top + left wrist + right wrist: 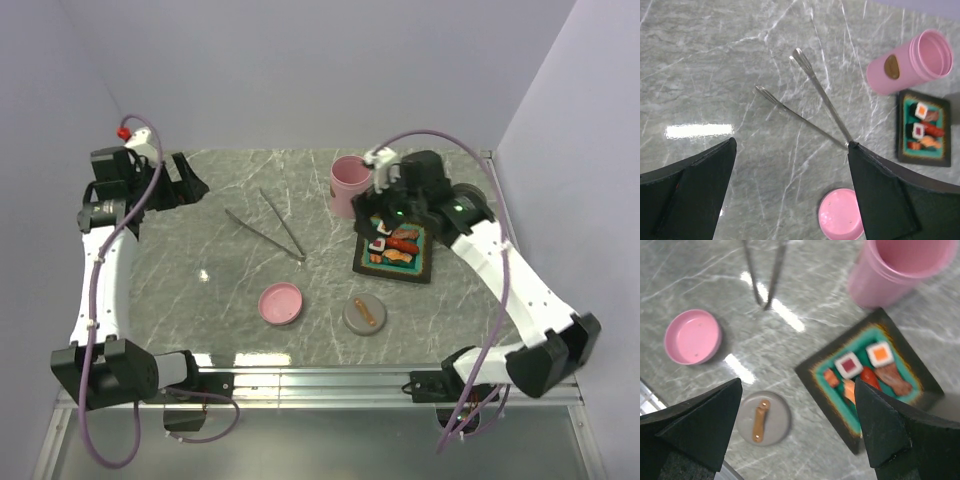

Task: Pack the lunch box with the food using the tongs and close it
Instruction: Grab the clamp with the right arm

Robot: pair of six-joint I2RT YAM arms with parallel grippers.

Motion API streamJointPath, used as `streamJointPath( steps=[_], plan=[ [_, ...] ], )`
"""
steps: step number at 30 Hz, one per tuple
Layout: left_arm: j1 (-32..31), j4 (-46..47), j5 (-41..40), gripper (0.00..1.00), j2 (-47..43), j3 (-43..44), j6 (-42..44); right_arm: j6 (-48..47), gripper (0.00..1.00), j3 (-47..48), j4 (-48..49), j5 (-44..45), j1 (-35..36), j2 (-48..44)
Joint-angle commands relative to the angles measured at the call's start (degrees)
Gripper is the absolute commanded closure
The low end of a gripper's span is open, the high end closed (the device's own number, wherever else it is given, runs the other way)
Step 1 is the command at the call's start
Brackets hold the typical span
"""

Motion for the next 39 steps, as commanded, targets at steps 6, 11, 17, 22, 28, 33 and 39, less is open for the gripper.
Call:
streamJointPath(
  steps=[6,11,17,22,28,33,39],
  plan=[
    [7.35,1.32,8.07,0.00,1.24,3.64,-7.96,1.36,0.00,14.87,1.92,4.99,12.14,15.06],
    [7.53,2.73,9.38,0.01,0.89,3.19,-7.87,2.59,0.00,24.90,2.89,6.48,14.96,26.93],
    [7.44,2.64,8.51,0.01,0.36,4.07,-4.27,3.91,0.00,32.99,2.27,5.43,15.93,38.62],
    [7.44,5.88,8.93,0.01,-1.92,1.88,-4.27,4.44,0.00,35.71,2.71,5.87,16.72,45.38],
    [7.53,5.64,10.87,0.01,-1.49,1.43,-5.06,3.21,0.00,38.00,1.92,6.31,17.77,51.28],
    [7.44,3.34,12.72,0.00,1.06,2.75,-4.61,2.77,0.00,37.83,2.01,7.44,19.44,53.83],
    [7.53,5.63,13.07,0.01,0.19,1.61,-5.23,3.56,0.00,39.32,1.83,9.29,20.15,57.61]
  ],
)
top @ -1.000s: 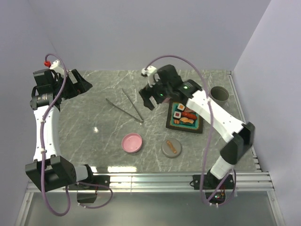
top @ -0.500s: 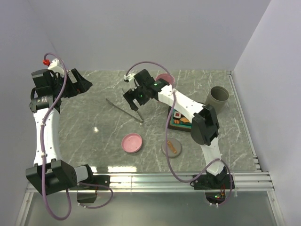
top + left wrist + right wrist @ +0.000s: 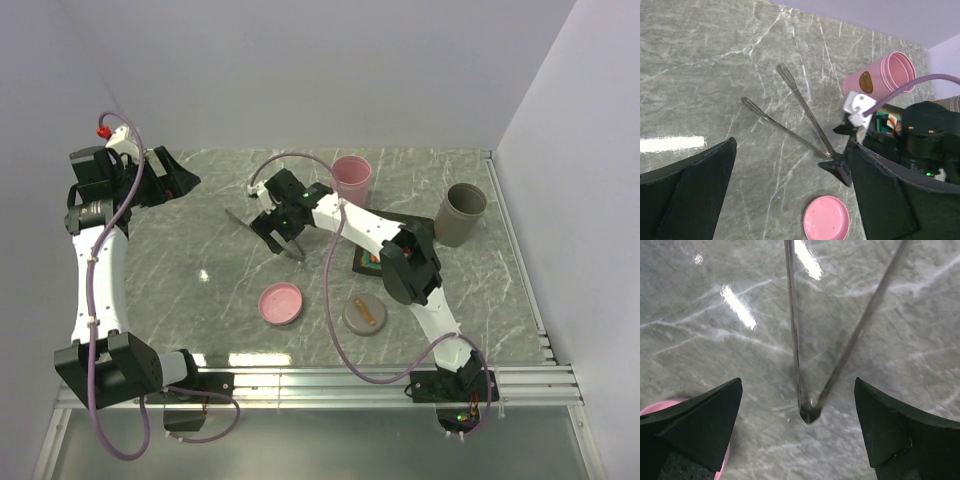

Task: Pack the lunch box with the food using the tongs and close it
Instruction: Grab the clamp with the right arm

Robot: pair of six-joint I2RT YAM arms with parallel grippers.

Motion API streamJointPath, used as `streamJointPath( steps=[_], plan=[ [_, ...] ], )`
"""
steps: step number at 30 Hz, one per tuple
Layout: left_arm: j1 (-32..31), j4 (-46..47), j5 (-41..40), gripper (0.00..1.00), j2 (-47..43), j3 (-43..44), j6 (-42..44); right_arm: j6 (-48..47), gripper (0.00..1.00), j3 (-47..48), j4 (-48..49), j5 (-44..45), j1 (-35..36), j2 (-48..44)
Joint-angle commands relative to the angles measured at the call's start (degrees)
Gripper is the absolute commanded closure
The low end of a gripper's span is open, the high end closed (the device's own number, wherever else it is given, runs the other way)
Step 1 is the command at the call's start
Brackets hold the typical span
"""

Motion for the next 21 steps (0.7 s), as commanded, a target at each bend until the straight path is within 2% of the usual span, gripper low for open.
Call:
streamJointPath(
  steps=[1,14,21],
  plan=[
    [0.10,2.07,2.12,0.01,-1.10,0.78,0.08,0.30,0.00,3.37,0.54,2.04,0.52,2.34],
    [0.01,2.15,1.95,0.01,-1.02,0.69,0.34,1.88,0.00,6.97,0.89,3.88,0.69,8.15],
    [0.01,2.51,1.86,0.01,-0.58,0.43,-0.27,4.34,0.00,7.41,5.29,4.59,0.70,9.99]
  ],
)
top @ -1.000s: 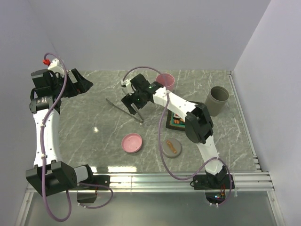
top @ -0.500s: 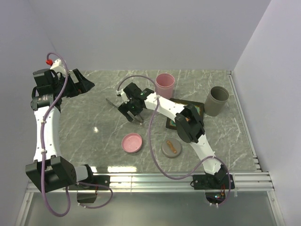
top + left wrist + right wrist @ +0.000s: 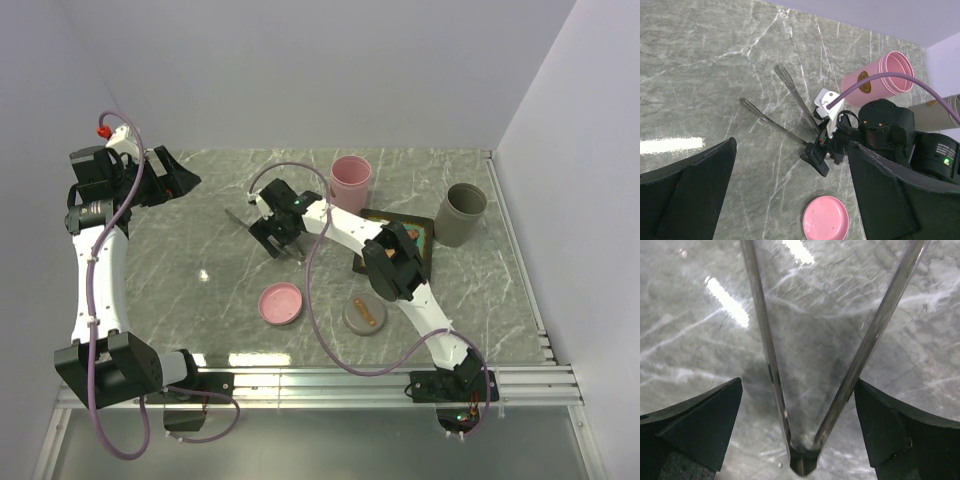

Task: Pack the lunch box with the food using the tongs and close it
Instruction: Grab the clamp with the right arm

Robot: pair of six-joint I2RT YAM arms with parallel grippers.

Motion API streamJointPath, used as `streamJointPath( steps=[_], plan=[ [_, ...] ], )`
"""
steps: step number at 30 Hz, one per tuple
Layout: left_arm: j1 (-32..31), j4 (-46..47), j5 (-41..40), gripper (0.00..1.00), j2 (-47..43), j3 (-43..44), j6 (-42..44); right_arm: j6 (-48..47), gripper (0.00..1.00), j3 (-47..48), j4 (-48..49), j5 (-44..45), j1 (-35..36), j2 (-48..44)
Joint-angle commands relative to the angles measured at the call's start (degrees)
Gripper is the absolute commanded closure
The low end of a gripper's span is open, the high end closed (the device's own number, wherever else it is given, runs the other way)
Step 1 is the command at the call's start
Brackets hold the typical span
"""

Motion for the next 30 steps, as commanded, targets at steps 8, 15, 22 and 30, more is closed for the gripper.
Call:
streamJointPath(
  steps=[8,15,22,30],
  plan=[
    [0.01,2.42,1.05,0.01,-0.22,-0.10,-0.31,1.72,0.01,5.50,3.69,1.81,0.11,3.78],
    [0.10,2.07,0.70,0.01,0.74,0.17,-0.67,1.64,0.14,9.36,3.08,2.43,0.10,6.41],
    [0.10,1.37,0.17,0.00,1.09,0.43,-0.31,1.90,0.20,11.13,2.55,3.13,0.02,7.47],
    [0.01,0.66,-0.09,0.01,1.10,0.78,0.04,2.16,0.20,12.36,2.38,4.63,0.10,8.17]
  ],
)
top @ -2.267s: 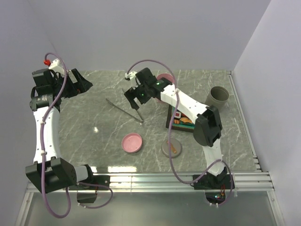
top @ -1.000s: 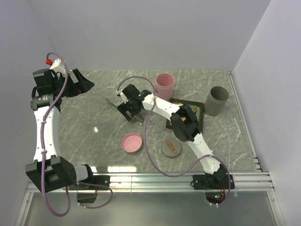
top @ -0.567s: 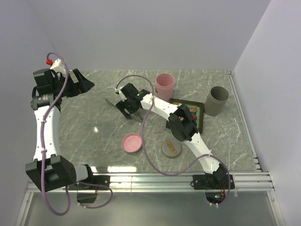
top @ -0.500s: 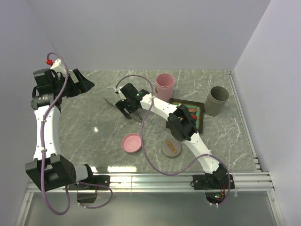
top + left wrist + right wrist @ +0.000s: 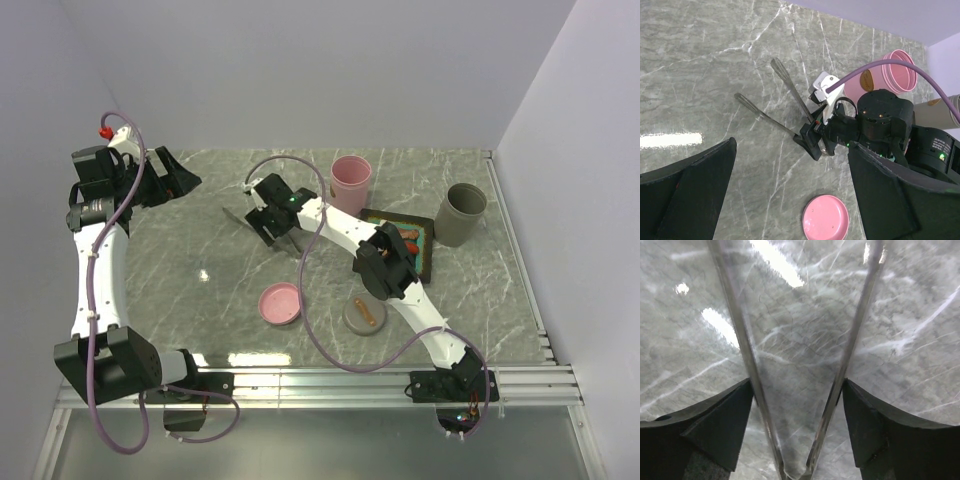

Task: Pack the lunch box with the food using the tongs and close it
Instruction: Grab the clamp with the right arm

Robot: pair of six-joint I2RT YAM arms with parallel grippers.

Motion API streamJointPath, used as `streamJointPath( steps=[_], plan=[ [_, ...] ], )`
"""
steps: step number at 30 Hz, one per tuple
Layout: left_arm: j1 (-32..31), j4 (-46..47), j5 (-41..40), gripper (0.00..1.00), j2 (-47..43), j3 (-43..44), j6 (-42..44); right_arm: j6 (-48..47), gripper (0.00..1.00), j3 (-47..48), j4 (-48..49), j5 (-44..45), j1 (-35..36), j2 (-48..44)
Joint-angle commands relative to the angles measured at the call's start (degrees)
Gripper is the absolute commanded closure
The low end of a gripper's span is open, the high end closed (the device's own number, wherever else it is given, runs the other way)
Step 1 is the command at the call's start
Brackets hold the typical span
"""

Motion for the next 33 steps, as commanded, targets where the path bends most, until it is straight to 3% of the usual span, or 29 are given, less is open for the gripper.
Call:
streamJointPath(
  steps=[1,7,18,21,26,33],
  plan=[
    [0.01,0.68,0.06,0.01,-0.02,0.78,0.17,-0.20,0.22,3.70,0.48,1.39,0.10,2.56],
    [0.01,-0.89,0.06,0.01,0.33,1.74,0.78,-1.25,0.34,5.91,-1.89,-2.38,0.02,4.14],
    [0.10,-3.27,-0.64,0.01,-0.81,2.36,1.92,-1.16,0.31,2.83,-4.09,-0.19,0.28,2.74],
    [0.10,-3.80,-0.90,0.01,-1.34,2.28,2.45,-1.43,0.42,-0.50,-3.40,1.48,0.28,1.24],
    [0.01,-3.89,-0.99,0.01,-1.78,1.92,2.89,-1.78,0.43,-1.48,-5.49,-0.96,0.19,-0.34],
    [0.10,-4.68,-0.73,0.01,-2.39,1.66,3.60,-2.05,0.44,-18.50,-1.20,-1.69,0.37,-11.14]
  ],
)
